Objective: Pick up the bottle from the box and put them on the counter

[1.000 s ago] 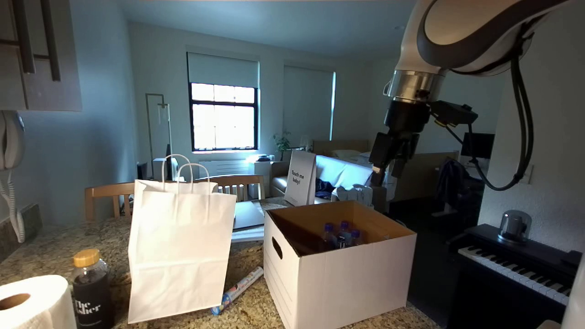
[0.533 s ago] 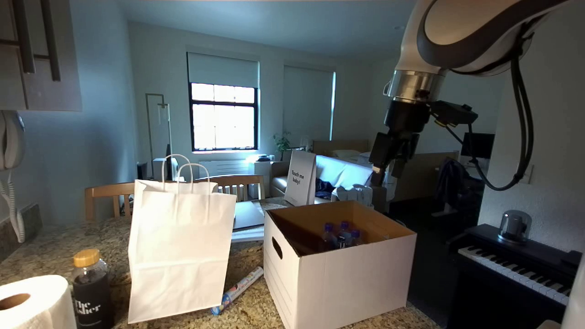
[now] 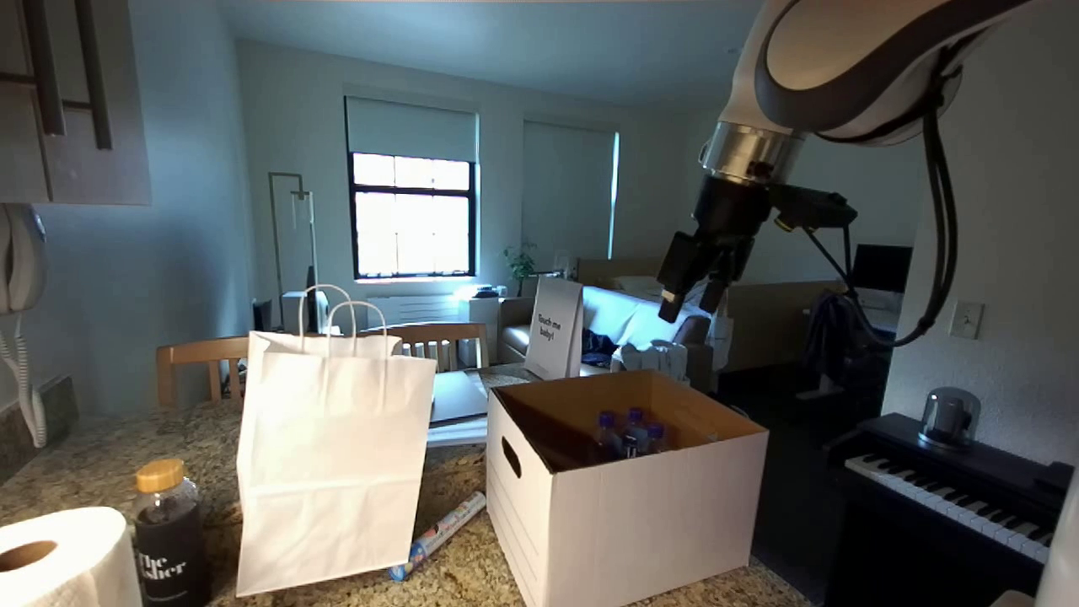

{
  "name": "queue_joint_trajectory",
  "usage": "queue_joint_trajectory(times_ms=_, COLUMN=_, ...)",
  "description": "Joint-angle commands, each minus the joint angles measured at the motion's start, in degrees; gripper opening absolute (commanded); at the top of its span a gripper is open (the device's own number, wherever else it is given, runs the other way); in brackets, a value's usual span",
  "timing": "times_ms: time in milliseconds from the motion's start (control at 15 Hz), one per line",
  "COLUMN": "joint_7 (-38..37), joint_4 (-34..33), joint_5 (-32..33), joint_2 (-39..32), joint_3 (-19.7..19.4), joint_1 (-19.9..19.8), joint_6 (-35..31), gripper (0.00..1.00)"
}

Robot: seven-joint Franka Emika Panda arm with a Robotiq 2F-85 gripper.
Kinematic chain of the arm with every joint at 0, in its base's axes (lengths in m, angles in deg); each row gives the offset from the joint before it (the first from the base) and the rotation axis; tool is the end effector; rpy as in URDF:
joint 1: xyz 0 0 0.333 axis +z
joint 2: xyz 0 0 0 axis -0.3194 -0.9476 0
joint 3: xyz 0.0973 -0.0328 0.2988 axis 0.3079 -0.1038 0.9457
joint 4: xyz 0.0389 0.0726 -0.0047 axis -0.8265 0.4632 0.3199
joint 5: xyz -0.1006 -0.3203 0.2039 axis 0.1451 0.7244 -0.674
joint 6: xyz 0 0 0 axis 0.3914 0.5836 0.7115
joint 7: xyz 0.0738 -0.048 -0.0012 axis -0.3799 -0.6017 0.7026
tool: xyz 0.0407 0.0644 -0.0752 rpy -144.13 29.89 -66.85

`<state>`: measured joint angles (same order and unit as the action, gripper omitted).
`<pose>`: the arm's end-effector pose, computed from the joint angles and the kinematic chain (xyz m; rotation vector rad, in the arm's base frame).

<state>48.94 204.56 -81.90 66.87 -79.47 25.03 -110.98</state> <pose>0.3252 0.0403 0.4869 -3.0617 -0.3069 -0.4797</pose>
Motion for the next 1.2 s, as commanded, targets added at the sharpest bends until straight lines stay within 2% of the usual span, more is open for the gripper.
queue_joint_trajectory(times_ms=0, joint_7=-1.5, joint_4=-7.7, joint_5=-0.6, joint_2=-11.7, joint_3=-2.5, joint_1=-3.2, joint_6=-8.3, gripper=1.0)
queue_joint_trajectory(times_ms=200, joint_7=-2.6, joint_4=-14.7, joint_5=0.6, joint_2=-19.3, joint_3=-4.6, joint_1=-7.1, joint_6=-11.8, gripper=1.0)
queue_joint_trajectory(times_ms=333, joint_7=-3.7, joint_4=-19.1, joint_5=-1.1, joint_2=-21.7, joint_3=-6.9, joint_1=-9.1, joint_6=-8.7, gripper=1.0)
queue_joint_trajectory(times_ms=400, joint_7=-1.5, joint_4=-14.9, joint_5=-0.4, joint_2=-18.5, joint_3=-5.7, joint_1=-7.9, joint_6=-10.4, gripper=1.0)
queue_joint_trajectory(times_ms=667, joint_7=-1.8, joint_4=-18.8, joint_5=-0.6, joint_2=-22.0, joint_3=-7.3, joint_1=-9.2, joint_6=-10.0, gripper=1.0)
queue_joint_trajectory(times_ms=733, joint_7=-2.5, joint_4=-19.1, joint_5=-0.9, joint_2=-23.5, joint_3=-6.9, joint_1=-9.0, joint_6=-10.6, gripper=1.0)
queue_joint_trajectory(times_ms=867, joint_7=-2.5, joint_4=-22.3, joint_5=-2.8, joint_2=-28.6, joint_3=-7.6, joint_1=-8.2, joint_6=-7.7, gripper=1.0)
queue_joint_trajectory(times_ms=1000, joint_7=-2.5, joint_4=-22.7, joint_5=-2.3, joint_2=-33.6, joint_3=-7.4, joint_1=-8.8, joint_6=-10.5, gripper=1.0)
queue_joint_trajectory(times_ms=1133, joint_7=-1.2, joint_4=-22.7, joint_5=-5.5, joint_2=-38.4, joint_3=-8.2, joint_1=-8.2, joint_6=-15.0, gripper=1.0)
